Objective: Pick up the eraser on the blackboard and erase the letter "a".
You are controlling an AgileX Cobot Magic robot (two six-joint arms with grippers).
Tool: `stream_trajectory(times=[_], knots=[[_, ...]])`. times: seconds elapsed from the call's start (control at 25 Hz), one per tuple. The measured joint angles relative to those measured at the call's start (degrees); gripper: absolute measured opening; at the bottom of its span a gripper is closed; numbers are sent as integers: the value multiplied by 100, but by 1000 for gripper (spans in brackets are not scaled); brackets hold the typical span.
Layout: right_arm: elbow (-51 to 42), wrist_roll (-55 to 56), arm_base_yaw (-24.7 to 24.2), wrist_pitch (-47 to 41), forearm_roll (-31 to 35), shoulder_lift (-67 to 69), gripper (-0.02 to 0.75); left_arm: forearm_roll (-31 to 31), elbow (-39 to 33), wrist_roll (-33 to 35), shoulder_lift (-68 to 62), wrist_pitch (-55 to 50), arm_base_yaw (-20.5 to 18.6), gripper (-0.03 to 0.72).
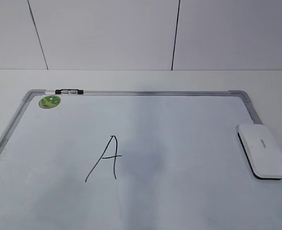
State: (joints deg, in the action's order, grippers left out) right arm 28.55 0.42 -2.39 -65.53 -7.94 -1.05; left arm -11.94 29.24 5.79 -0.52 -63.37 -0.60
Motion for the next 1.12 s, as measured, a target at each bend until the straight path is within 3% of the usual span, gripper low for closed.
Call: stream_trajectory(times=[1.12], knots=[[0,-42,0,0,142,0,592,259,0,-133,0,0,0,433]])
